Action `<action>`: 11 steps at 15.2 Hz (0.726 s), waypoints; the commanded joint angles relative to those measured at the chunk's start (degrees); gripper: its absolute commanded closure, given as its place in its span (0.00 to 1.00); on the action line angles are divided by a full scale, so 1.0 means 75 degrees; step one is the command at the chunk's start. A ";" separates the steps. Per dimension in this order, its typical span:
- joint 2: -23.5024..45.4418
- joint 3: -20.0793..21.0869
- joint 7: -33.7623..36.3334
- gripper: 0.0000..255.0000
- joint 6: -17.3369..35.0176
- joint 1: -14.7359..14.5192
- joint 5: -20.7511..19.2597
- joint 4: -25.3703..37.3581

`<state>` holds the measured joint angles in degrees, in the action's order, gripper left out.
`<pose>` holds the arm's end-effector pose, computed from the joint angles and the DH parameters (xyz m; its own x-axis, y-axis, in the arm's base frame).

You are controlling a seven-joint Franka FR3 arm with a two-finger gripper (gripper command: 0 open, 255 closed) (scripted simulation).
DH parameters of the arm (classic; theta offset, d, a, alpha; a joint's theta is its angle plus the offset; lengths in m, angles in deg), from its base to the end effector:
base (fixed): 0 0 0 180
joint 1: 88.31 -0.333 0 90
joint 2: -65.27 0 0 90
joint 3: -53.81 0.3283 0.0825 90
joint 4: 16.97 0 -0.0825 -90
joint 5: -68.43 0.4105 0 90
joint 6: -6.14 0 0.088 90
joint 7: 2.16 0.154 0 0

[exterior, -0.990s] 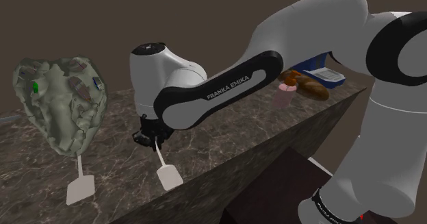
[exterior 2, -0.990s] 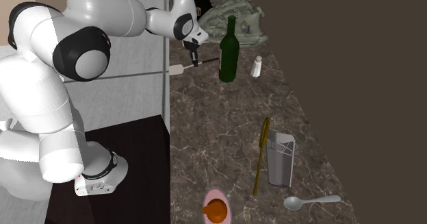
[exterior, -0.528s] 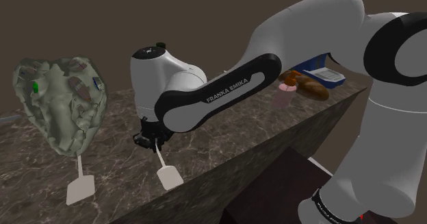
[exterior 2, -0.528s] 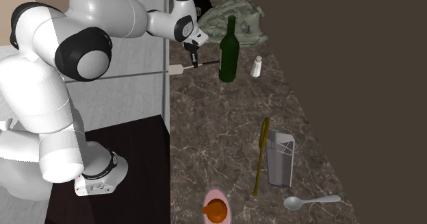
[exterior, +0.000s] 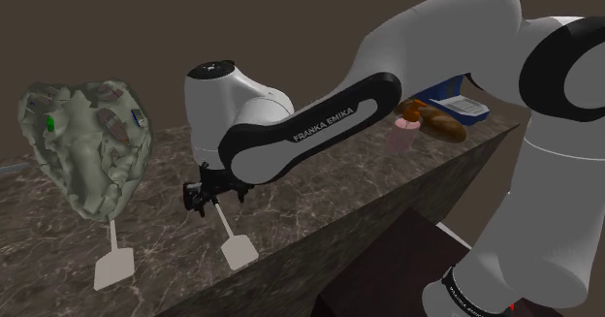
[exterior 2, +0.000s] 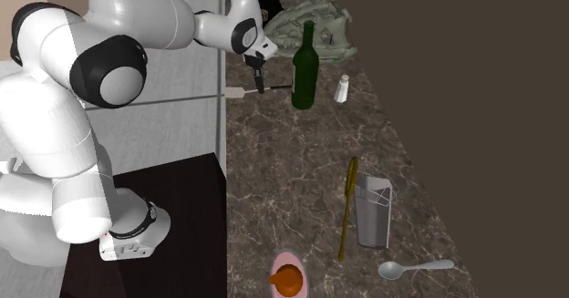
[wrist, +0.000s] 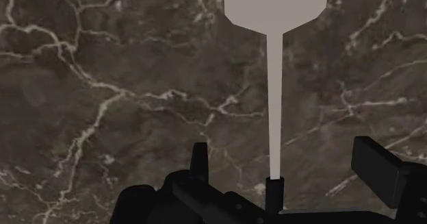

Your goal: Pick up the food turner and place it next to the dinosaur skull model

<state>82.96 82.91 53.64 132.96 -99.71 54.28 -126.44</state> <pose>0.5075 0.3984 0.3072 0.9873 -0.1445 0.0663 -0.1448 -0.9895 -0.0004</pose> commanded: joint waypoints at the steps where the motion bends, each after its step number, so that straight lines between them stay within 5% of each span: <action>1: -0.0202 0.0066 -0.0084 0.00 -0.0305 0.0030 0.0147 0.0132; 11: -0.0432 0.0129 -0.0192 0.00 -0.0683 0.0068 0.0315 0.0317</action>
